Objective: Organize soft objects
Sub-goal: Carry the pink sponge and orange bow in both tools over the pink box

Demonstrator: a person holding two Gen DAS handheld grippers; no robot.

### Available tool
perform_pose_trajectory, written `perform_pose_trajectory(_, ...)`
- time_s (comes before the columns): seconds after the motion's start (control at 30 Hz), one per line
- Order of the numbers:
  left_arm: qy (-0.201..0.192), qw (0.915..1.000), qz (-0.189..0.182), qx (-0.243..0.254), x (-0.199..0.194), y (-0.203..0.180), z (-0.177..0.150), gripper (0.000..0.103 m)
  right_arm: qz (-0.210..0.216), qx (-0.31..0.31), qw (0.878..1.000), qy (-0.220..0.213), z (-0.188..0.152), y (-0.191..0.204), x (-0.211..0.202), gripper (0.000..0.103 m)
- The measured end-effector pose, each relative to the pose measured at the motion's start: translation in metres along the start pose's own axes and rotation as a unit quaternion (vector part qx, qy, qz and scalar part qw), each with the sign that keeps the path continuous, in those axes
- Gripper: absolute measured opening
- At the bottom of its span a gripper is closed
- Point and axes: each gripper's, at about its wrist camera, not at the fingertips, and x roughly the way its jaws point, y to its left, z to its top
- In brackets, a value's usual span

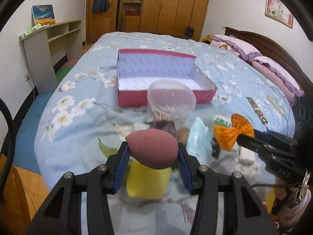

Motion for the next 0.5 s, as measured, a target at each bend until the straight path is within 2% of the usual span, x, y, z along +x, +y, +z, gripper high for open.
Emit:
perform_pose_trajectory(0.2,-0.014,0.9999,0.009,0.004,0.009,0.007,0.029,0.05,-0.009,-0.002,1.0,-0.006,0.021,-0.012,0.008,0.032)
perform_pose_trajectory(0.5,-0.012,0.9998,0.016,-0.001,0.032,0.02,0.061,0.05,-0.021,-0.004,1.0,-0.009,0.047,-0.028,0.025,0.032)
